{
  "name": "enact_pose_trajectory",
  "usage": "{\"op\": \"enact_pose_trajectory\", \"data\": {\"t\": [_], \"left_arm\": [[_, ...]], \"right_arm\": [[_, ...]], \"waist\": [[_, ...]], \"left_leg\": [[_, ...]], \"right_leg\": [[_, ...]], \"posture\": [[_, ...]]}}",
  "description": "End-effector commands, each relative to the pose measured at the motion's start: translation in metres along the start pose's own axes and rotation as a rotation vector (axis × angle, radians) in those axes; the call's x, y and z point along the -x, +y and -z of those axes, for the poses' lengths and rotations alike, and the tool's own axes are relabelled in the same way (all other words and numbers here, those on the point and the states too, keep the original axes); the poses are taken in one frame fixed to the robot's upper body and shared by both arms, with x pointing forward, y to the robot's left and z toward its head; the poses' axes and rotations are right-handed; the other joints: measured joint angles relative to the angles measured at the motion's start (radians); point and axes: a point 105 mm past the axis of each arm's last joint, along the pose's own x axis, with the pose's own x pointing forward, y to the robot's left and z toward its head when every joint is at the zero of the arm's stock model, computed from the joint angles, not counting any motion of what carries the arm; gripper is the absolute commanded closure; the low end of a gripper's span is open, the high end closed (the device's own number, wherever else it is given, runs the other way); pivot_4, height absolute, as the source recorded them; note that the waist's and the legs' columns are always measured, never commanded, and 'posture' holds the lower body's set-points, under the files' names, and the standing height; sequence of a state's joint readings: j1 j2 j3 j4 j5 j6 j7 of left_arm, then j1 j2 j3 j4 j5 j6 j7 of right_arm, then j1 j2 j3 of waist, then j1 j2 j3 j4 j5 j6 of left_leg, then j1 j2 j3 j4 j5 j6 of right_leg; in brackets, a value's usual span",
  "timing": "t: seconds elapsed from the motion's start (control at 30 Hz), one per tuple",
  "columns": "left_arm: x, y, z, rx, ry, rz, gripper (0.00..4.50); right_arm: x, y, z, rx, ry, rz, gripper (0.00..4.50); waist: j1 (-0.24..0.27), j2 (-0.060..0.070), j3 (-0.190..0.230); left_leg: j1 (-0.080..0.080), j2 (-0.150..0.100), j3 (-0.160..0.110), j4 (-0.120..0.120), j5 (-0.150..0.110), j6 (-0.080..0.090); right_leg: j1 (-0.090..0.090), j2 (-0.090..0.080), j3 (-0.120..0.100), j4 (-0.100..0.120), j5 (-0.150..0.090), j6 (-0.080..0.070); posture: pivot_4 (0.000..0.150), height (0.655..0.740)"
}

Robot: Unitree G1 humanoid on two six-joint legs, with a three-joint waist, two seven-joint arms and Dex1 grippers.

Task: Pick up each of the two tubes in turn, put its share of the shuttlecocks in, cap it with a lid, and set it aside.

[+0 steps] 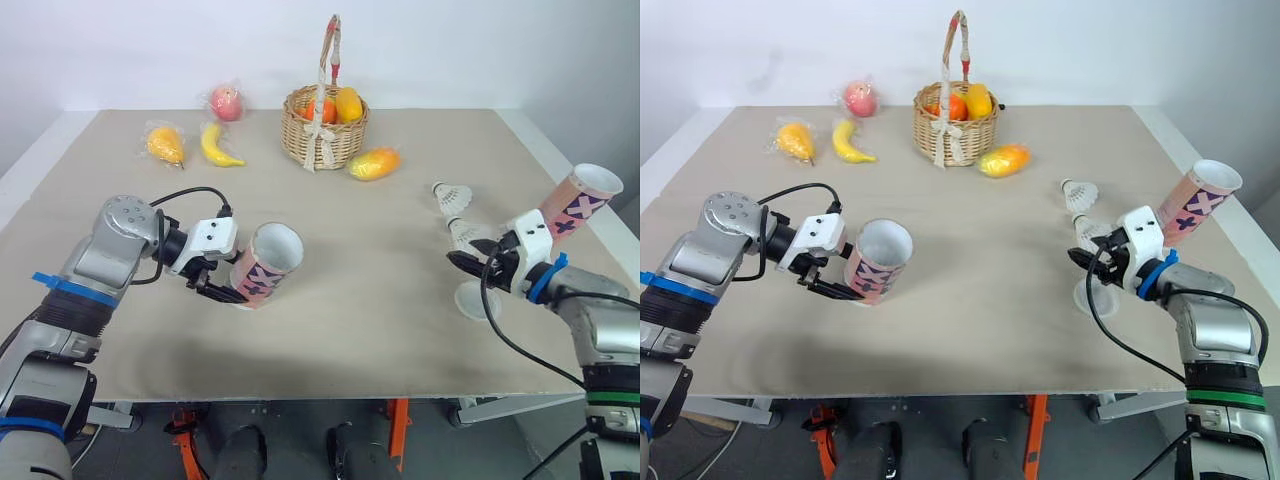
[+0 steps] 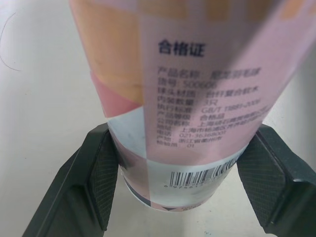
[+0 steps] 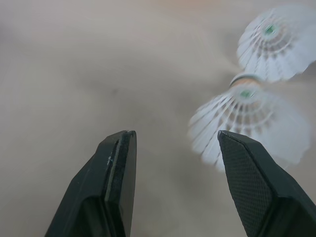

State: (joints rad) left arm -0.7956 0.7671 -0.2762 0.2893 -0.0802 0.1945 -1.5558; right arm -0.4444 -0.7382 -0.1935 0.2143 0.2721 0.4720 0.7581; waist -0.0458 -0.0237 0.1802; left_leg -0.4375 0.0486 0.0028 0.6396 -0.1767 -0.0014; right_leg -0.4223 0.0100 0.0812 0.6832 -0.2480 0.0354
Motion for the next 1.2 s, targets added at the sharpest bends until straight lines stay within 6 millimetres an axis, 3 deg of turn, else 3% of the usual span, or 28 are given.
{"op": "enact_pose_trajectory", "data": {"t": [0.03,0.37,0.4,0.43,0.6,0.7,0.8,0.87,0.97,1.1,1.2], "left_arm": [[0.007,0.003,-0.006,-0.027,-0.014,-0.024,1.24],[0.009,0.003,-0.007,-0.021,-0.020,-0.032,1.24],[0.009,0.003,-0.008,-0.020,-0.021,-0.033,1.24],[0.009,0.002,-0.008,-0.019,-0.022,-0.033,1.24],[0.010,0.002,-0.008,-0.016,-0.025,-0.038,1.24],[0.010,0.001,-0.008,-0.013,-0.024,-0.041,1.24],[0.010,0.001,-0.008,-0.011,-0.024,-0.044,1.24],[0.010,0.000,-0.007,-0.010,-0.024,-0.045,1.24],[0.009,0.001,-0.006,-0.009,-0.024,-0.043,1.24],[0.006,0.004,-0.007,-0.011,-0.028,-0.037,1.24],[0.004,0.005,-0.008,-0.015,-0.030,-0.032,1.24]], "right_arm": [[-0.006,-0.006,-0.009,0.017,-0.021,0.030,1.64],[-0.040,-0.019,-0.002,-0.047,0.064,0.136,1.64],[-0.044,-0.022,-0.005,-0.057,0.056,0.159,2.12],[-0.046,-0.024,-0.008,-0.063,0.049,0.173,2.19],[-0.042,-0.025,-0.011,-0.046,0.033,0.157,4.45],[-0.029,-0.028,-0.021,-0.008,0.020,0.153,4.45],[-0.010,-0.019,-0.045,0.080,-0.029,0.097,4.45],[0.006,0.005,-0.074,0.214,-0.120,-0.016,4.45],[0.020,0.058,-0.106,0.391,-0.250,-0.225,4.45],[0.031,0.144,-0.121,0.618,-0.341,-0.575,4.45],[0.025,0.171,-0.137,0.744,-0.397,-0.653,4.45]], "waist": [[0.000,0.000,0.000],[-0.002,0.000,0.000],[-0.002,0.000,0.000],[-0.002,0.000,0.000],[0.000,0.000,0.000],[0.003,0.000,0.000],[0.002,0.001,0.000],[0.001,0.001,0.001],[-0.004,0.001,0.000],[-0.006,0.001,0.000],[-0.006,0.001,0.000]], "left_leg": [[0.000,0.000,0.000,0.000,0.000,0.000],[0.000,0.000,0.000,0.000,0.000,0.000],[0.000,0.000,0.001,0.000,0.000,0.000],[0.000,0.000,0.000,0.000,0.000,0.000],[0.000,0.000,0.000,-0.001,0.000,0.000],[-0.001,-0.001,0.000,-0.002,0.000,0.000],[-0.002,-0.001,0.001,-0.002,0.000,0.000],[-0.002,-0.001,0.000,-0.002,0.000,0.000],[-0.001,0.000,0.000,-0.002,0.000,0.000],[0.001,0.003,-0.002,-0.002,0.000,0.000],[0.001,0.003,-0.001,0.000,0.000,0.001]], "right_leg": [[0.000,0.000,0.000,0.000,0.000,0.000],[0.000,0.000,0.000,0.000,0.000,0.000],[0.000,0.000,0.001,0.000,0.000,0.000],[0.000,0.000,0.000,0.000,0.000,0.000],[-0.001,0.000,0.000,0.000,0.000,-0.002],[-0.001,-0.001,0.000,0.000,0.001,-0.005],[-0.001,-0.002,0.000,0.000,0.001,-0.005],[-0.001,-0.002,0.000,0.000,0.001,-0.005],[-0.002,0.000,0.000,0.000,-0.002,0.000],[-0.001,0.003,-0.001,0.000,0.000,-0.003],[-0.001,0.003,-0.001,0.001,0.001,-0.003]], "posture": [[0.150,0.7400],[0.150,0.7400],[0.150,0.7400],[0.150,0.7400],[0.150,0.7400],[0.150,0.7400],[0.150,0.7400],[0.150,0.7400],[0.150,0.7400],[0.150,0.7400],[0.150,0.7400]]}}
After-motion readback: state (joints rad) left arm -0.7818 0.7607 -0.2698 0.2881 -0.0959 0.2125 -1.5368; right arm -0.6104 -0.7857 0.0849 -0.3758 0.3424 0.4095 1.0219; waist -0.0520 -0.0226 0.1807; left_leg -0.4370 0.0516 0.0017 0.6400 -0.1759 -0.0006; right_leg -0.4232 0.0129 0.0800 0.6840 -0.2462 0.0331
